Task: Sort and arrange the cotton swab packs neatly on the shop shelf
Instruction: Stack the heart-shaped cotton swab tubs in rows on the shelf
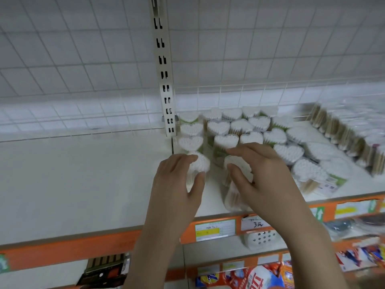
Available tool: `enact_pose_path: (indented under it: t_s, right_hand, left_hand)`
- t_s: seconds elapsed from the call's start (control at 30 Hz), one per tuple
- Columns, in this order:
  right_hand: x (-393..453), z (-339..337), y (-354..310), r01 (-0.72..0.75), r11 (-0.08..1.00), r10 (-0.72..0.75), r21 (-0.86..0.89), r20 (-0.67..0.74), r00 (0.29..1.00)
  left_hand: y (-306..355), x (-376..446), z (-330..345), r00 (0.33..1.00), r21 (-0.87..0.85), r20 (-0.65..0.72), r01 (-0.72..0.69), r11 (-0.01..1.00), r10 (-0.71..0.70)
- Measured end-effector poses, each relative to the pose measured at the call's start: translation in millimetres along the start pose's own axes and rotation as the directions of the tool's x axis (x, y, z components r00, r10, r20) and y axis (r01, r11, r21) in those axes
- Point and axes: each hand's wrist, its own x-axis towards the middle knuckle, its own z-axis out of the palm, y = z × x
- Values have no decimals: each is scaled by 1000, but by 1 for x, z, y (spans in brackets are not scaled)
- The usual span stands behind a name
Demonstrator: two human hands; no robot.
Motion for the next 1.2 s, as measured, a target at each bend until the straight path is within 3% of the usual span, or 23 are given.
enact_pose_path:
  t_s: [0.4,0.8,1.1,1.2]
  right_hand:
    - [-46,-43,42,-105,994,103,-41,-39,994]
    - [-73,-108,162,-34,998,32,-55,-40,999]
    - [-56,-108,207,39,999,-39,-12,44,998]
    - [-47,-108,215,82,996,-80,-27,68,995]
  left_hand:
    - [59,-14,23,992,-1,-18,-128,992,128]
    - [157,-22,105,998,-24,12,-62,998,63]
    - [183,-11,120,997,123,-59,-49,991,57]
    - [192,6,130,998,213,-19,-55,975,61]
